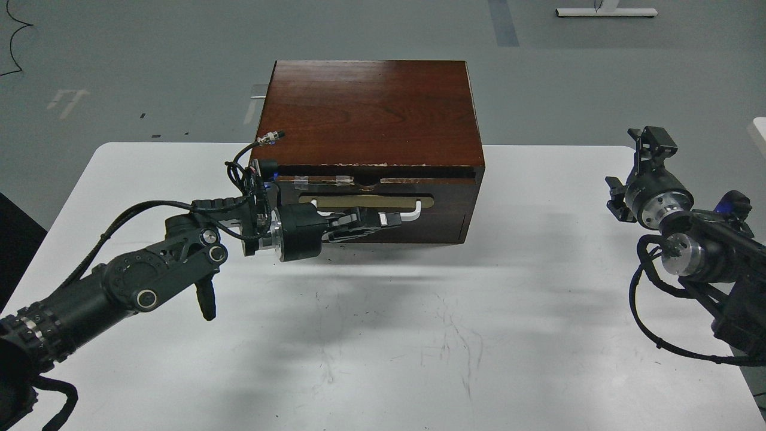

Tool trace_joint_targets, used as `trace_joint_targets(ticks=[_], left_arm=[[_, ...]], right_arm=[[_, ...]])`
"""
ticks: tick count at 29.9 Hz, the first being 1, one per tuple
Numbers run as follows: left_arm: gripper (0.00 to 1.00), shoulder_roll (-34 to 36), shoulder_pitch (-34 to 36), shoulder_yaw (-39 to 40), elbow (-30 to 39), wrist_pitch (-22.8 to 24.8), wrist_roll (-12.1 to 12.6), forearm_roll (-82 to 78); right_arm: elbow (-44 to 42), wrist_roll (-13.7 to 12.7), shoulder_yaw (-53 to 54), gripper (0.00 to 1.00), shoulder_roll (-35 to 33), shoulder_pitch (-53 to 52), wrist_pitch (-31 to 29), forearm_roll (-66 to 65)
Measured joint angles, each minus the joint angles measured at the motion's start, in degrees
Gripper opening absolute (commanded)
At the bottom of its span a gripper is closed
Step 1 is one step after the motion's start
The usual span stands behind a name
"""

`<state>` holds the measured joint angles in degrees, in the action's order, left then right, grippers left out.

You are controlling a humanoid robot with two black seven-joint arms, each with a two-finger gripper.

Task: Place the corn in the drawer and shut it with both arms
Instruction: 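Keep pushing the drawer fully shut with the left gripper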

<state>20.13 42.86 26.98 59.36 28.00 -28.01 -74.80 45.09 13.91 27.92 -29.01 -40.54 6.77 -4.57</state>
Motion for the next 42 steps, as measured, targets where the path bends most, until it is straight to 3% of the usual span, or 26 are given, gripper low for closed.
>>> trace_joint_targets(ticks=[5, 16, 23, 24, 27, 28, 29, 32, 38, 42], left_arm=[[0.06, -0.1, 0.2, 0.1, -1.2, 0.0, 0.0, 0.1], [0.07, -1.0, 0.2, 0.0, -1.8, -2.2, 0.0, 0.4], [0.12, -1.1, 0.4, 0.0, -1.8, -2.8, 0.0, 0.4], [0.15, -1.1, 0.4, 0.0, -1.8, -2.8, 0.0, 0.4], [0.65, -0.9, 0.5, 0.0, -1.6, -2.8, 0.0, 0.6], [0.92, -0.7, 0.5, 0.0, -1.4, -2.7, 0.0, 0.6], [0.99, -0.4, 0.5, 0.0, -1.2, -2.6, 0.0, 0.7], [0.99, 1.2, 0.0, -0.3, 1.5, -1.2, 0.0, 4.0], [0.99, 8.5, -0.3, -0.5, 13.6, 0.0, 0.0, 16.4], [0.98, 14.0, 0.5, 7.1, 16.1, 0.0, 0.0, 23.2]], right_arm=[[0.0, 0.0, 0.0, 1.00, 0.0, 0.0, 0.0, 0.0], [0.0, 0.1, -0.1, 1.00, 0.0, 0.1, 0.0, 0.0], [0.0, 0.1, -0.1, 1.00, 0.0, 0.2, 0.0, 0.0], [0.0, 0.1, -0.1, 1.00, 0.0, 0.2, 0.0, 0.0], [-0.1, 0.1, -0.1, 1.00, 0.0, 0.2, 0.0, 0.0], [-0.1, 0.2, -0.1, 1.00, 0.0, 0.2, 0.0, 0.0], [-0.1, 0.2, -0.1, 1.00, 0.0, 0.2, 0.0, 0.0], [-0.1, 0.2, -0.1, 1.00, 0.0, 0.2, 0.0, 0.0], [-0.3, 0.2, -0.1, 1.00, 0.0, 0.1, 0.0, 0.0], [-1.0, 0.2, -0.1, 1.00, 0.4, -0.2, 0.0, 0.0]])
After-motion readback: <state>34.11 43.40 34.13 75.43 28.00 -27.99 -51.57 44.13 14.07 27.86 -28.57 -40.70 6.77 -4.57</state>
